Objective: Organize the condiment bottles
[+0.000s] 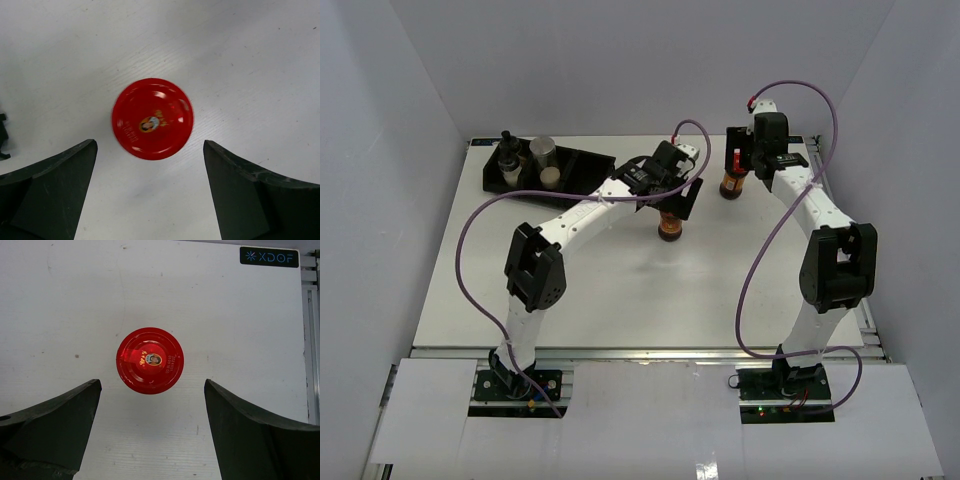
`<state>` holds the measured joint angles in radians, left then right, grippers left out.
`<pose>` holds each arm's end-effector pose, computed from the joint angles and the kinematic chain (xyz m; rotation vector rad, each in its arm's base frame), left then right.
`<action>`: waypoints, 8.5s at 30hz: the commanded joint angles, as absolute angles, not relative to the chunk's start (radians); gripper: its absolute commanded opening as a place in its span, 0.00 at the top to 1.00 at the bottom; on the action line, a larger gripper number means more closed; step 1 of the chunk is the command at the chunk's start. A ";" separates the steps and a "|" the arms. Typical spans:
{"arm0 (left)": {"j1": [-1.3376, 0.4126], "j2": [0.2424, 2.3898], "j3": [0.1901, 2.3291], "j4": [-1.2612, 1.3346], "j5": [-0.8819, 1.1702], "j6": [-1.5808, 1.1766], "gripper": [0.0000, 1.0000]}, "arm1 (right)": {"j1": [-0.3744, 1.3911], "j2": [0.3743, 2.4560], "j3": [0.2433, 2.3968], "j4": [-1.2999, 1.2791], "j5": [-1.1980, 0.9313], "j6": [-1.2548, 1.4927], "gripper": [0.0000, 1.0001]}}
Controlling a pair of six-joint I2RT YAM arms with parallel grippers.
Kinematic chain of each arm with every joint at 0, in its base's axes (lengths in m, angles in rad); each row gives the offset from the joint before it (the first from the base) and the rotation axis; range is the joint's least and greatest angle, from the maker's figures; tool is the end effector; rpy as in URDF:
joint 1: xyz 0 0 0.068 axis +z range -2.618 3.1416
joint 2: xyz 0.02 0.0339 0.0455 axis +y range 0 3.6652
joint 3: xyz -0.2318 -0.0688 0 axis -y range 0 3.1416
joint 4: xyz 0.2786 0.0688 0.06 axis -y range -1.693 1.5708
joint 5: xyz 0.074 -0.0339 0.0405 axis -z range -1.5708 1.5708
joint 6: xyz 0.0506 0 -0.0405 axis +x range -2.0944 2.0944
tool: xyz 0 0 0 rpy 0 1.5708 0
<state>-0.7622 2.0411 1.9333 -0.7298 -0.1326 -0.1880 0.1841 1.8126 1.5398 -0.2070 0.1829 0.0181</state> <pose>0.3602 -0.3346 0.2576 0.6254 2.3356 -0.2818 0.4635 0.0769 0.2641 -0.0560 2.0417 -0.0611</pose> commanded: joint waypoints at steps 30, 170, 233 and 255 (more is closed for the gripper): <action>-0.769 2.196 2.122 -0.804 -0.186 -0.177 1.00 | 0.156 1.842 1.577 -0.182 0.125 0.006 0.10; -0.308 1.901 1.886 -0.463 -0.181 -0.082 0.02 | 0.687 1.525 1.101 -0.044 0.203 0.063 0.02; -0.732 2.058 1.823 -0.584 -0.186 -0.020 0.59 | 0.311 0.959 0.772 -0.074 0.330 0.148 0.05; -0.453 1.804 1.842 -0.663 -0.402 -0.129 1.00 | 0.311 0.983 0.787 -0.076 0.289 0.150 0.05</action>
<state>-0.4977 1.9789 1.8627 -0.7695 -0.3130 -0.1381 0.3145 0.9708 0.7700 -0.1224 0.3056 0.1502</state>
